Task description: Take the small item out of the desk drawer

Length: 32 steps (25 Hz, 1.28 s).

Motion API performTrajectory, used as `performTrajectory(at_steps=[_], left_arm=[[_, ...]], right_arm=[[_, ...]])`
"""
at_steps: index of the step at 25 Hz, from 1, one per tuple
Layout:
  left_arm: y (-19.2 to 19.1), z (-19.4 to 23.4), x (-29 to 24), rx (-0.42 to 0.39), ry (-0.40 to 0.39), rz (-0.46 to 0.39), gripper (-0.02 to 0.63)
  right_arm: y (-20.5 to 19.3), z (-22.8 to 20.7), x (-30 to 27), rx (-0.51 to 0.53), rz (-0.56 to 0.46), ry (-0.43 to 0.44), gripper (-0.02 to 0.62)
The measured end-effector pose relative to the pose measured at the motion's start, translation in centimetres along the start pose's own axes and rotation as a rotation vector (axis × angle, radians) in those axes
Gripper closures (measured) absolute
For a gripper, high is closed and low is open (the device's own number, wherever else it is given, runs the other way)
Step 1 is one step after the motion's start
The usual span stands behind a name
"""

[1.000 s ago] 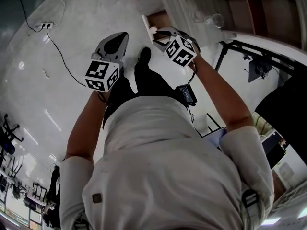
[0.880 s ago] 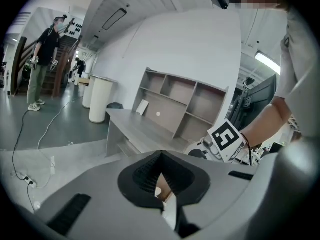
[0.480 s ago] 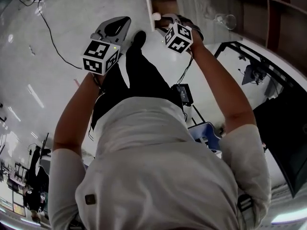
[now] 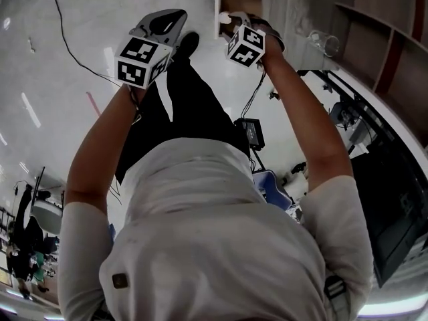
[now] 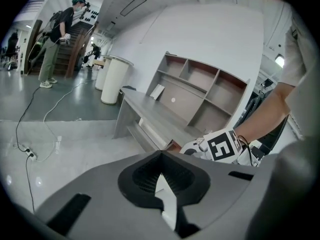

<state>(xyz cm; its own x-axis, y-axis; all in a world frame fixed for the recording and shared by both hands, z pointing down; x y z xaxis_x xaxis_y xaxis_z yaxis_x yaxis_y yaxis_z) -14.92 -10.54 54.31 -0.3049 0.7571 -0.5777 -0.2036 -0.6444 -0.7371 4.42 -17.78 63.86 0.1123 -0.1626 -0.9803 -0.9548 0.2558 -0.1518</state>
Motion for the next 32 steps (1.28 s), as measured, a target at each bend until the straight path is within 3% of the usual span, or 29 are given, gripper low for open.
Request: performTrajectory(at_steps=[8,18,29,32], left_arm=[[-1.3,3.6,-0.4,0.034,0.026,0.010,0.594],[-3.7,5.4,-3.4,0.073,0.054,0.069,0.594],[-4.1,6.2,-4.3,0.089,0.043,0.074,0.594],[-4.3,5.9,-4.6,0.087,0.038,0.079,0.594]], right_arm=[[1.7,-0.9,-4.2,0.087,0.128,0.012,0.360],[0.3,-3.0,-9.2,0.174,0.277,0.011,0.348],[0.6,-3.3,-12.3,0.209,0.356,0.036,0.347],[0.2,-3.4,-12.7,0.214,0.366,0.030,0.407]])
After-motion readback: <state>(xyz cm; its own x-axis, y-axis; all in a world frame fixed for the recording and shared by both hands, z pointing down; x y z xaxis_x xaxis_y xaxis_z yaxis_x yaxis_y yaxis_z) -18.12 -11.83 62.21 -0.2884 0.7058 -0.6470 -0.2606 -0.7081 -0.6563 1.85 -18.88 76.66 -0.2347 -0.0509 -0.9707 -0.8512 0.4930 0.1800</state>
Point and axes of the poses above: the fingertips, and each gripper's own axes: x backward along the fingers, z to its left, y out of its top, the point moved 8 cm from there along x, backward along the fingers, and after that the axes turned 9 degrees about y, right-handed, at the moved point
